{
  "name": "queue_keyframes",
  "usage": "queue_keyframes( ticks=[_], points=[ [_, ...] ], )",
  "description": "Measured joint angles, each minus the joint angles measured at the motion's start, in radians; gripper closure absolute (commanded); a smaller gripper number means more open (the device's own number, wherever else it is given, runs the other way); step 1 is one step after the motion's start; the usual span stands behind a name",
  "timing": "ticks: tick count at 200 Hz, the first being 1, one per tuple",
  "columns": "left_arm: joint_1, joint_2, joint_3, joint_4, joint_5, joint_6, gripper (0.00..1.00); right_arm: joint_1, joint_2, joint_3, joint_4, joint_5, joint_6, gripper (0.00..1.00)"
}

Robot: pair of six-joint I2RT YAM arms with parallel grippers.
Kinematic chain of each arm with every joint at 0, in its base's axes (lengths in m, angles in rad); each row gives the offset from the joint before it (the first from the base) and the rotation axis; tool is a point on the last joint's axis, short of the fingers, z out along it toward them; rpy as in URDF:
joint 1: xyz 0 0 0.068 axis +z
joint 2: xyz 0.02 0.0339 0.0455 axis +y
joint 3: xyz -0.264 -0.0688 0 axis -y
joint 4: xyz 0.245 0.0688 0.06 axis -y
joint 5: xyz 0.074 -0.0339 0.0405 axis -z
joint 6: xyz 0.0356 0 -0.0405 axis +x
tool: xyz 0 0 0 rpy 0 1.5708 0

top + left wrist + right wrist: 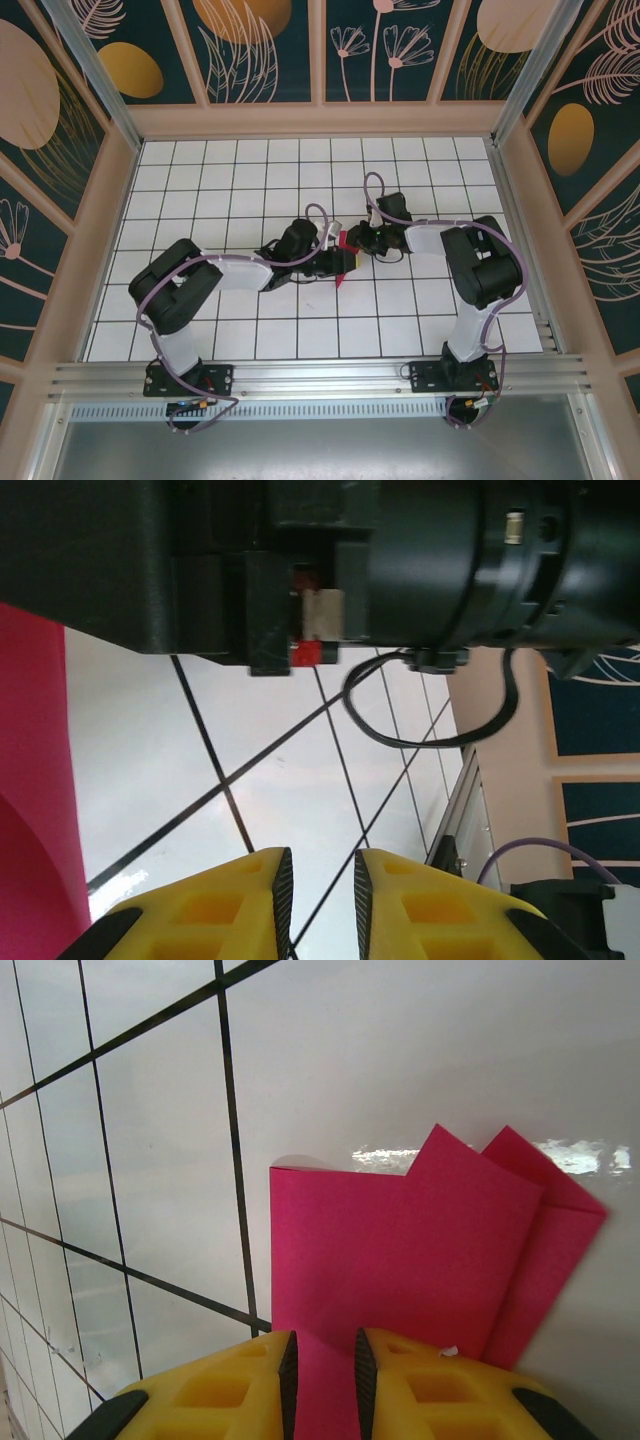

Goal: Fold a paper plane with a square sheet of paper (fold left side to right side)
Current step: Fold the wing for the fifth time at the center of the table.

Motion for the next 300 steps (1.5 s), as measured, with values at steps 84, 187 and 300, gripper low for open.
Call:
queue_keyframes(
  ticks=[84, 187, 300],
  points=[
    [0.002, 0.037, 0.008, -0.057, -0.054, 0.012, 0.71, 0.000, 0.000, 0.000, 0.000, 0.000, 0.000, 0.73],
    [0.002, 0.093, -0.009, -0.033, -0.046, 0.003, 0.72, 0.000, 0.002, 0.006, -0.011, 0.001, -0.004, 0.76],
    [-0.006, 0.114, -0.036, 0.014, -0.039, -0.024, 0.78, -0.008, -0.001, 0.015, -0.037, -0.001, -0.025, 0.88]
  ],
)
